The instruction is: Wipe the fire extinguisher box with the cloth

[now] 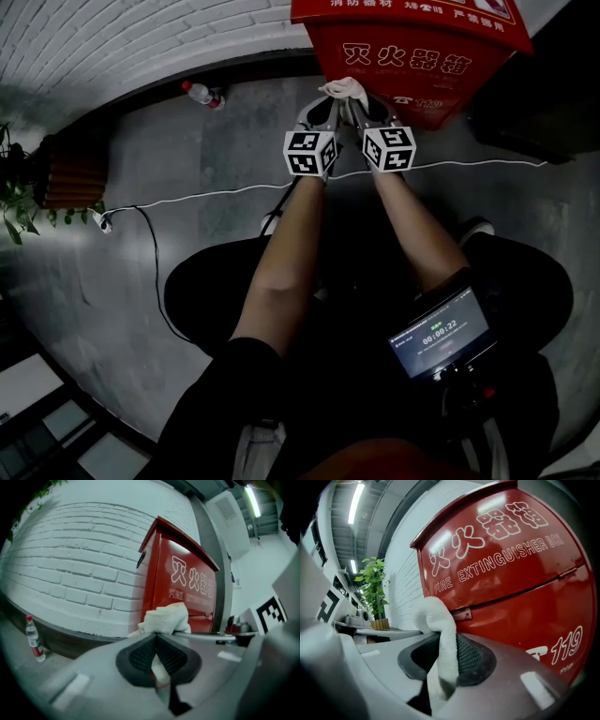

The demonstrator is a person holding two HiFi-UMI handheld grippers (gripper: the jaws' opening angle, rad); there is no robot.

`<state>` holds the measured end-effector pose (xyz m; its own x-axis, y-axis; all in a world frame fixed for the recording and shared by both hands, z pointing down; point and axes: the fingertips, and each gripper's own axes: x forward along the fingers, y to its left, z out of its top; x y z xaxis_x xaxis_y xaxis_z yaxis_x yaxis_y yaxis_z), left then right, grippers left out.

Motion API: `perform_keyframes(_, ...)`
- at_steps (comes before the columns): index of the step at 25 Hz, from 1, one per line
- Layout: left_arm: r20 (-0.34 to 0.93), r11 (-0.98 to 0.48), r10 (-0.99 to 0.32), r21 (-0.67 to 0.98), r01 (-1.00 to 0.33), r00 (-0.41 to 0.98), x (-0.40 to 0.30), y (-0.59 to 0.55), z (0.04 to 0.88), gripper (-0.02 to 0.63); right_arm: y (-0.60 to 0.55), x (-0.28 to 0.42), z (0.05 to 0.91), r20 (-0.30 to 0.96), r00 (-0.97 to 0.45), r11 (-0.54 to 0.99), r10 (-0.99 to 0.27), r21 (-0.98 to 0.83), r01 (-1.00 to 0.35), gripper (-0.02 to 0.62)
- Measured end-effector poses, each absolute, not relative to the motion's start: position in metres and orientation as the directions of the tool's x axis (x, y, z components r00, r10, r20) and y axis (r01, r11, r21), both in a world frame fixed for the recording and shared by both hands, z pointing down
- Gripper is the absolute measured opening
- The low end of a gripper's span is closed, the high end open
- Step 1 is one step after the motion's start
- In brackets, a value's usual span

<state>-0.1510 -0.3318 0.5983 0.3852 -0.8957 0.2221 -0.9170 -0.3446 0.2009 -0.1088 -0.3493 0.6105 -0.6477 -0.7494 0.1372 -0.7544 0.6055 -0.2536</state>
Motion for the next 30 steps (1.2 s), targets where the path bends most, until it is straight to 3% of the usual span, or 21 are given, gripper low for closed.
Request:
perform_keyframes(10,0.200,-0.357,-0.894,0.226,-0.906,0.401,-0.114,-0.340,0.597,0.002,-0.350,-0.077,0.604,0.124,-0.630,0.600,-0.766,-0.212,-0.771,0.094)
perform_keyframes(26,0.196,-0.281,-0.926,0.217,-0.935,0.324,-0.136,-0.324,0.593,0.002,-0.326,-0.109,0.605,0.114,-0.748,0.731,-0.654,-0.160,-0.663,0.086)
perform_keyframes(30,0.191,-0.314,-0.916,0.204,-0.927,0.352,-0.122,-0.326,0.594,0.002,-0.330,-0.094,0.604,0.102,-0.722,0.704,-0.684,-0.164,-0.691,0.086)
